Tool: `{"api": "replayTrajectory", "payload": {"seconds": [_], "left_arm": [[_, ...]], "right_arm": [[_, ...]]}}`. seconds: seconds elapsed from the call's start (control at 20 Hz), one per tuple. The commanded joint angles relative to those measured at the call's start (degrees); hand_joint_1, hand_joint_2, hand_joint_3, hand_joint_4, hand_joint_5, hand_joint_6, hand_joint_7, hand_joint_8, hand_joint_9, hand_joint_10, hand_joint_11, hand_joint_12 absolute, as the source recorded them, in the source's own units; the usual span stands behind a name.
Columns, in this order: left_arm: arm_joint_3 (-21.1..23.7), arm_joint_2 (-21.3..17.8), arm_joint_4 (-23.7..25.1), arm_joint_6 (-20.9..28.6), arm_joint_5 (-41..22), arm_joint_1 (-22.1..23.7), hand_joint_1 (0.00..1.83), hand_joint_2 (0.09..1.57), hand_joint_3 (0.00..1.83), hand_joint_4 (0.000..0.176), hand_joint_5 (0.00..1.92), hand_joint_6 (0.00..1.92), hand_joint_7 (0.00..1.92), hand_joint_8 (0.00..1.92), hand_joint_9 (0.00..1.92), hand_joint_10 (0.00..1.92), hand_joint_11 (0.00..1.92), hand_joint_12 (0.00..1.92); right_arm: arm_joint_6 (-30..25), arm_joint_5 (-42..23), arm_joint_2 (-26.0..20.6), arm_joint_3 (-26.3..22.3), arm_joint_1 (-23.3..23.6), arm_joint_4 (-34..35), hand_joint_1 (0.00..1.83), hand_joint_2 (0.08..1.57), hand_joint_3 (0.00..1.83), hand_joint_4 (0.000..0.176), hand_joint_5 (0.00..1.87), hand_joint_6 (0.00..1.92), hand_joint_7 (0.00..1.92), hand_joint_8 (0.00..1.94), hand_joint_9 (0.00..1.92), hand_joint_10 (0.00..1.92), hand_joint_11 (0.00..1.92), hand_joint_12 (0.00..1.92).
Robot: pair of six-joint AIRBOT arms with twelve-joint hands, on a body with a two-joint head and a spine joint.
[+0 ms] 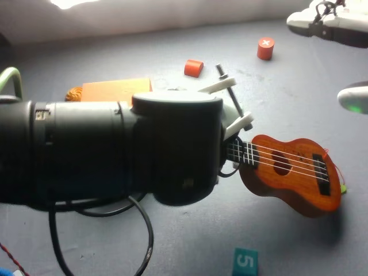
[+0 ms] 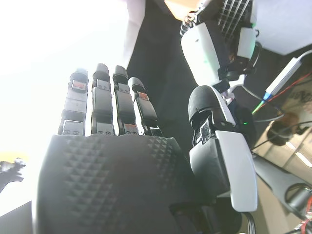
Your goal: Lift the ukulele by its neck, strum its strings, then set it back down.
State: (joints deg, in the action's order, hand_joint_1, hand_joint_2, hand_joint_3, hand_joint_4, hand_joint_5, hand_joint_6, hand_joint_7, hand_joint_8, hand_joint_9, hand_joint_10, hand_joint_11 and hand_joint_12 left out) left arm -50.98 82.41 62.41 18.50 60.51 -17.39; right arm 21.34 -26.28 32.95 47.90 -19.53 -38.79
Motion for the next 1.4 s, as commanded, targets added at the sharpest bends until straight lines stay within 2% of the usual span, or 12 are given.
{"api": "replayTrajectory", "payload": {"seconds": [0.0, 0.15, 0.25, 0.3, 0.4, 0.45, 0.75, 0.9, 1.0, 1.15, 1.25, 1.35], "left_arm": [[0.2, -0.4, 6.3, 1.6, -0.1, -0.3, 1.40, 1.17, 0.00, 0.176, 1.21, 1.92, 1.35, 1.92, 1.43, 1.92, 1.47, 1.92], [1.0, -1.1, 12.8, 7.3, -1.1, -2.8, 1.34, 1.18, 0.00, 0.176, 1.20, 1.92, 1.33, 1.92, 1.41, 1.92, 1.44, 1.92], [1.4, -1.5, 16.3, 10.9, -1.1, -4.3, 1.18, 1.17, 0.00, 0.166, 1.15, 1.67, 1.32, 1.92, 1.41, 1.92, 1.45, 1.92], [1.7, -1.7, 17.7, 12.3, -1.1, -5.1, 1.15, 1.15, 0.00, 0.000, 0.99, 1.23, 1.32, 1.92, 1.38, 1.92, 1.41, 1.92], [2.1, -1.9, 18.7, 13.0, -1.1, -6.0, 1.00, 1.13, 0.00, 0.000, 1.11, 1.83, 1.31, 1.92, 1.35, 1.92, 1.40, 1.92], [2.3, -1.9, 19.2, 13.5, -1.1, -6.4, 0.97, 1.09, 0.00, 0.000, 1.16, 1.90, 1.30, 1.92, 1.34, 1.92, 1.40, 1.92], [3.5, -2.3, 27.2, 20.8, -1.6, -10.3, 0.58, 1.03, 0.00, 0.000, 0.92, 1.92, 1.09, 1.92, 1.19, 1.92, 1.26, 1.92], [4.3, -2.4, 29.1, 23.3, -1.6, -12.0, 0.49, 1.04, 0.01, 0.000, 0.74, 1.90, 0.89, 1.92, 0.97, 1.92, 0.98, 1.92], [4.8, -2.2, 30.6, 25.0, -1.6, -13.2, 0.41, 1.09, 0.01, 0.000, 0.59, 1.47, 0.75, 1.58, 0.79, 1.75, 0.69, 1.92], [4.9, -2.2, 33.0, 27.6, -1.5, -14.3, 0.35, 1.10, 0.01, 0.000, 0.45, 1.32, 0.57, 1.43, 0.65, 1.64, 0.60, 1.82], [4.8, -2.2, 36.3, 30.5, -1.4, -15.4, 0.23, 1.08, 0.00, 0.030, 0.38, 0.31, 0.50, 0.24, 0.44, 0.77, 0.16, 1.36], [4.7, -2.2, 38.4, 32.2, -1.2, -16.1, 0.18, 1.05, 0.00, 0.065, 0.29, 0.01, 0.38, 0.00, 0.41, 0.22, 0.02, 1.22]], "right_arm": [[0.0, -5.7, -0.4, 0.0, 1.0, 2.1, 0.16, 1.36, 0.00, 0.000, 0.03, 0.00, 0.09, 0.00, 0.10, 0.01, 0.00, 0.04], [-0.3, -6.1, -0.4, -0.1, 1.1, 2.1, 0.17, 1.35, 0.00, 0.000, 0.04, 0.01, 0.12, 0.01, 0.10, 0.01, 0.02, 0.01], [-0.3, -6.1, -0.4, -0.2, 1.1, 2.1, 0.18, 1.34, 0.00, 0.000, 0.03, 0.01, 0.12, 0.01, 0.10, 0.01, 0.01, 0.02], [-0.3, -6.1, -0.4, -0.3, 1.1, 2.0, 0.22, 1.34, 0.00, 0.000, 0.04, 0.01, 0.11, 0.01, 0.11, 0.01, 0.00, 0.01], [-0.3, -6.1, -0.4, -0.3, 1.1, 1.7, 0.20, 1.34, 0.00, 0.000, 0.04, 0.01, 0.12, 0.01, 0.10, 0.01, 0.01, 0.01], [-0.3, -6.1, -0.4, -0.4, 1.1, 1.6, 0.18, 1.35, 0.00, 0.000, 0.03, 0.00, 0.11, 0.00, 0.09, 0.00, 0.01, 0.01], [-0.3, -6.1, -0.4, -0.7, 1.1, 0.9, 0.15, 1.36, 0.00, 0.000, 0.01, 0.00, 0.12, 0.00, 0.08, 0.00, 0.01, 0.00], [-0.3, -6.1, -0.4, -0.8, 1.1, 0.8, 0.18, 1.36, 0.00, 0.000, 0.01, 0.00, 0.14, 0.01, 0.09, 0.00, 0.01, 0.01], [-0.3, -6.1, -0.4, -0.9, 1.1, 0.7, 0.20, 1.34, 0.00, 0.000, 0.04, 0.01, 0.16, 0.00, 0.12, 0.01, 0.01, 0.16], [-0.3, -6.1, -0.4, -0.9, 1.1, 0.5, 0.18, 1.35, 0.00, 0.000, 0.03, 0.00, 0.16, 0.00, 0.11, 0.01, 0.00, 0.15], [-0.3, -6.1, -0.4, -1.0, 1.1, 0.3, 0.23, 1.34, 0.00, 0.000, 0.08, 0.02, 0.18, 0.00, 0.12, 0.01, 0.00, 0.11], [-0.3, -6.1, -0.4, -1.1, 1.1, 0.2, 0.23, 1.34, 0.00, 0.000, 0.08, 0.02, 0.16, 0.00, 0.11, 0.00, 0.00, 0.10]]}}
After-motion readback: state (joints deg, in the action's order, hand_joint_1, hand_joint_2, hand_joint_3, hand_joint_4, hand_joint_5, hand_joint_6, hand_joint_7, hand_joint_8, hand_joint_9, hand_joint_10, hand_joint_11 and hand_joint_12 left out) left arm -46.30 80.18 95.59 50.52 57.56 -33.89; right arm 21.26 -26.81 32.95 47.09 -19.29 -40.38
